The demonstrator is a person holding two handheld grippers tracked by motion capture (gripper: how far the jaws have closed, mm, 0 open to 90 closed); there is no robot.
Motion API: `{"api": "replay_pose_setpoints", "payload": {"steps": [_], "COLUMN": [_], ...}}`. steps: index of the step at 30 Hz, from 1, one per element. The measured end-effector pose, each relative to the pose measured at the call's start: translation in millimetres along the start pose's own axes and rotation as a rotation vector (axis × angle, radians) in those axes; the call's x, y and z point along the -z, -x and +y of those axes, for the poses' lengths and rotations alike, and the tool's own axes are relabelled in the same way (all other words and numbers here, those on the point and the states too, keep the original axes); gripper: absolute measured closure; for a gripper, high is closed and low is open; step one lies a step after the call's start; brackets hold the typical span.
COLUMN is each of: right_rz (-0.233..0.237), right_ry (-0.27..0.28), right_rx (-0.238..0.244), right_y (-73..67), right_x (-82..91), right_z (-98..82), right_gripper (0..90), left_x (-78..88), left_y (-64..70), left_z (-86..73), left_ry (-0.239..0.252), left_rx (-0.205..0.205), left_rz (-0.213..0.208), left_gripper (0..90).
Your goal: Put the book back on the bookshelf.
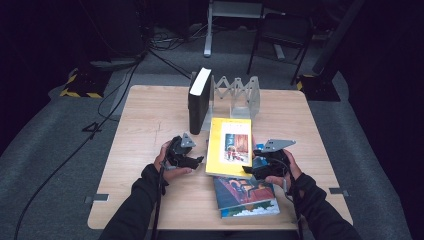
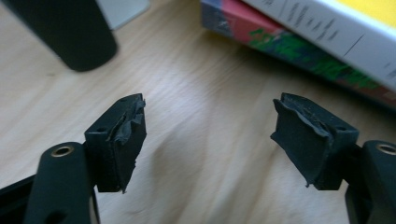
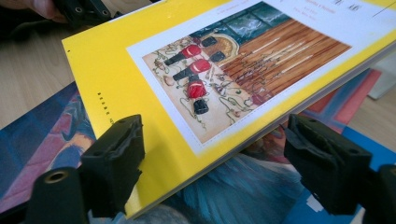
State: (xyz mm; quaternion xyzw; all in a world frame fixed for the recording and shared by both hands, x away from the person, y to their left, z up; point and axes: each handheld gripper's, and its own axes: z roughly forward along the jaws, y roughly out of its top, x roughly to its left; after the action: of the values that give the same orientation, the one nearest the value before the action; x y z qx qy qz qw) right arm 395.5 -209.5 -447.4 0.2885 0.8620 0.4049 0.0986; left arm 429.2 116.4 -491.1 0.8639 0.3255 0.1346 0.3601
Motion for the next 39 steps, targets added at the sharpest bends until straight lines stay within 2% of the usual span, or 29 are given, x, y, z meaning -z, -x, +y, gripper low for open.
{"api": "replay_pose_setpoints", "payload": {"steps": [1, 2, 3, 5, 9, 13, 16, 24, 25, 26, 27, 29, 31, 32, 34, 35, 37, 39], "right_rz": [0.024, 0.061, 0.064, 0.063, 0.063, 0.061, 0.077, 0.1, 0.105, 0.072, 0.037, 0.04, 0.08, 0.112, 0.148, 0.161, 0.16, 0.152], "right_ry": [-0.007, -0.015, -0.017, -0.02, -0.021, -0.018, -0.024, -0.04, -0.045, -0.097, -0.101, -0.1, -0.088, -0.078, -0.068, -0.059, -0.053, -0.047], "right_rx": [-0.021, -0.045, -0.043, -0.035, -0.025, 0.003, 0.026, 0.058, 0.065, 0.133, 0.196, 0.171, 0.141, 0.108, 0.085, 0.079, 0.081, 0.096], "right_y": [1.3, 2.5, 2.4, 1.9, 0.9, -2.5, -4.8, -18.3, -19.3, -25.2, -31.3, -33.0, -27.1, -21.8, -14.2, -11.4, -10.2, -9.8], "right_x": [-2.2, -5.1, -6.2, -5.8, -5.2, -3.6, -1.2, 6.7, 7.7, 6.9, 7.4, 9.5, 10.5, 11.2, 13.9, 17.0, 19.7, 25.9], "right_z": [-0.3, -0.8, -0.9, -0.7, -0.7, -0.8, -1.5, -7.2, -8.4, -11.9, -14.6, -15.1, -14.4, -14.1, -12.5, -11.2, -9.9, -6.8], "right_gripper": [17.1, 14.4, 14.0, 14.1, 15.3, 17.4, 19.8, 21.0, 19.8, 18.4, 19.4, 21.0, 20.3, 20.6, 20.2, 20.3, 20.4, 21.9], "left_x": [0.6, 1.3, 2.3, 4.4, 5.6, 11.0, 15.7, 25.8, 27.6, 28.6, 28.7, 27.9, 26.8, 26.6, 26.9, 27.4, 27.6, 26.4], "left_y": [2.9, 5.8, 7.6, 12.2, 15.5, 24.2, 26.9, 44.8, 48.5, 50.8, 53.0, 53.6, 51.5, 50.6, 44.0, 41.0, 36.9, 28.1], "left_z": [2.4, 4.1, 5.1, 6.4, 5.3, 5.6, 2.5, -5.3, -6.0, -6.3, -6.6, -7.6, -7.9, -7.8, -7.3, -7.2, -7.3, -7.4], "left_ry": [0.006, 0.014, 0.018, 0.022, 0.001, -0.003, -0.001, -0.009, -0.012, -0.013, -0.021, -0.028, -0.027, -0.025, -0.008, -0.006, -0.002, 0.008], "left_rx": [-0.017, -0.016, -0.02, -0.039, -0.035, -0.068, -0.079, -0.113, -0.117, -0.125, -0.132, -0.143, -0.14, -0.143, -0.137, -0.131, -0.126, -0.102], "left_rz": [-0.003, -0.012, -0.018, -0.001, -0.027, -0.025, -0.067, -0.091, -0.091, -0.087, -0.074, -0.057, -0.054, -0.047, -0.035, -0.026, -0.017, 0.012], "left_gripper": [24.1, 24.2, 24.2, 27.2, 30.0, 41.7, 41.6, 41.5, 41.5, 41.5, 41.1, 36.1, 32.9, 30.7, 31.6, 31.5, 31.1, 30.7]}}
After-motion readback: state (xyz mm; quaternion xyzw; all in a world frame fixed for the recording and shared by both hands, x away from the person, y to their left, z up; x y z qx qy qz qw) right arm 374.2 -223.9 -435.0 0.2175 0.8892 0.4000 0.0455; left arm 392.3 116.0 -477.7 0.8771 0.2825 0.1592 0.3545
